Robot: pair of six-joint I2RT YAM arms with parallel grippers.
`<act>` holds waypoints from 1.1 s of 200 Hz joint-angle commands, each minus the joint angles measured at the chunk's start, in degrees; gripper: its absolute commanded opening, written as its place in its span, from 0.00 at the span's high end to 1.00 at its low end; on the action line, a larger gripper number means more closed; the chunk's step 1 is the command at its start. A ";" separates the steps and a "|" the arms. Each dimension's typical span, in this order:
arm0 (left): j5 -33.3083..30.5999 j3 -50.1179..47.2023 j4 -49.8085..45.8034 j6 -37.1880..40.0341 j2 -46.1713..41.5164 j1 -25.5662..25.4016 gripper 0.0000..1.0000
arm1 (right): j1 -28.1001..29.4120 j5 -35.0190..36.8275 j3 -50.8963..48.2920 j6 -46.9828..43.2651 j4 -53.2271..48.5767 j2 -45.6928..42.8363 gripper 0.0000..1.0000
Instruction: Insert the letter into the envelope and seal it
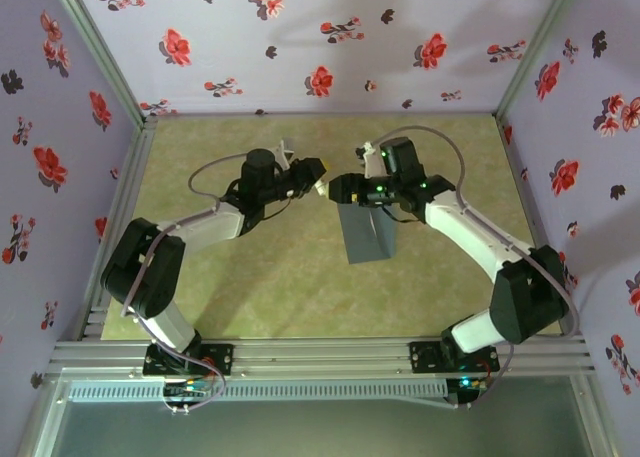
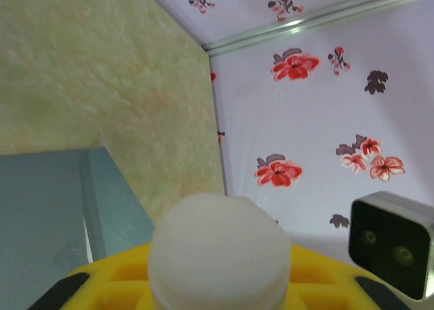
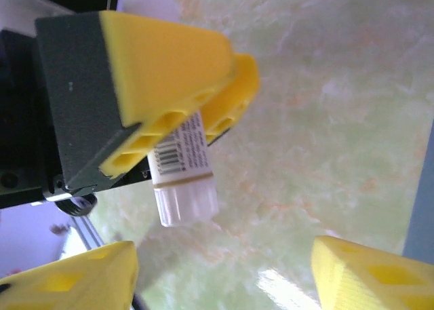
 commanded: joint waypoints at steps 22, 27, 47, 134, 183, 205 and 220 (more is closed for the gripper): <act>-6.92 1.04 1.57 -3.02 -2.66 0.20 1.00 | -0.77 1.25 -10.53 18.18 24.13 -5.02 0.20; -7.46 0.89 2.23 -3.93 -2.58 0.08 1.00 | -0.79 2.01 -11.45 19.86 26.63 -5.29 0.20; -9.64 0.32 3.85 -7.06 -2.40 -0.44 1.00 | -0.53 5.73 -15.41 25.69 36.12 -6.06 0.19; -12.07 0.58 11.67 -15.26 1.42 -1.97 1.00 | 2.67 13.27 -18.18 33.43 51.76 -3.03 0.19; -12.58 0.92 14.37 -16.96 2.60 -2.17 1.00 | 3.58 12.68 -18.16 37.38 57.19 1.34 0.21; -12.93 0.93 14.82 -17.26 2.67 -2.33 1.00 | 3.76 12.88 -17.78 38.34 58.62 2.65 0.22; -13.33 0.84 15.57 -17.49 2.81 -2.31 1.00 | 3.87 12.84 -17.53 38.71 59.29 3.34 0.23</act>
